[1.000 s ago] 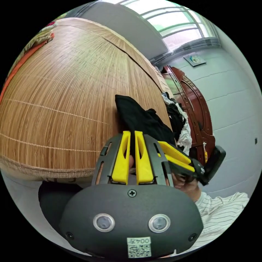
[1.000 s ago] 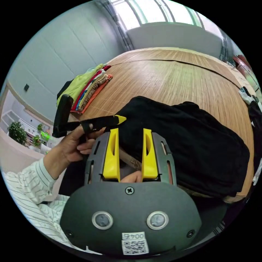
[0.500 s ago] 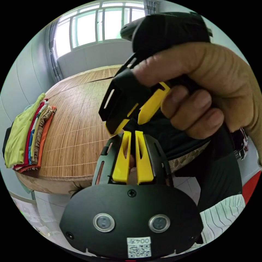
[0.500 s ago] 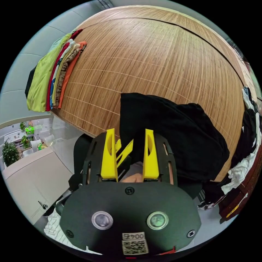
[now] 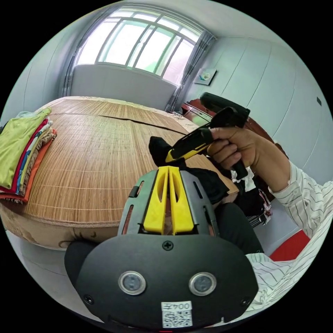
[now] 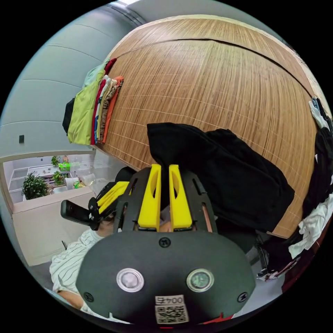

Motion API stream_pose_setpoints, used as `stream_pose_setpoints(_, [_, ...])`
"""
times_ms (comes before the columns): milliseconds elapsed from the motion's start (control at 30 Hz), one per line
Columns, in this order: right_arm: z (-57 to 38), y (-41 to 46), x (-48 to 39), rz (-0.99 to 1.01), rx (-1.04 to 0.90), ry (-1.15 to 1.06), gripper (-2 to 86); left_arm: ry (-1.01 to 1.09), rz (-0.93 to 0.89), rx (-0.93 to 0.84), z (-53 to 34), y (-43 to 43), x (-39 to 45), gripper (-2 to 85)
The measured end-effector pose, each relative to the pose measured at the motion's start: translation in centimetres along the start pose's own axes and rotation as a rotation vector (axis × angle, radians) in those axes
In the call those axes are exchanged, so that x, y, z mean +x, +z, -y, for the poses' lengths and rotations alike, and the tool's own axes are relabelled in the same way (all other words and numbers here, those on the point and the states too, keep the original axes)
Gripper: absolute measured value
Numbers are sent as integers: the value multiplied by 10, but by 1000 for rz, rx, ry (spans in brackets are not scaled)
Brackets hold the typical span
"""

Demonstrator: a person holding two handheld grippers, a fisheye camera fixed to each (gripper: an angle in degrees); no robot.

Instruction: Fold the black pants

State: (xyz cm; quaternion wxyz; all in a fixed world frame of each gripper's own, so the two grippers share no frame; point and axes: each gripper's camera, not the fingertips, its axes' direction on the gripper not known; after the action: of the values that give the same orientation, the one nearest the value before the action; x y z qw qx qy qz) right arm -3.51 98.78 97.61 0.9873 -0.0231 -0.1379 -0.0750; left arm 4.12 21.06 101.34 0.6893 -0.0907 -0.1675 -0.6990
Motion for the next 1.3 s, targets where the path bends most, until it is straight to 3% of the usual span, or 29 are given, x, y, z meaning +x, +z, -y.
stream_pose_setpoints(367, [-86,-127,219,273,85,79,47,-75,-46,-103,-25,37,-16,2])
stream_pose_setpoints(767, [-166,-92,422,438,89,272,51,-19,-49,-235,-35,105,-8,3])
stream_pose_setpoints(1033, [-207,-98,443,448,170,323,48,-2,-69,-290,-35,148,-4,3])
stream_pose_setpoints(1300, [-253,-74,464,609,278,441,78,45,-128,-304,-29,185,9,6])
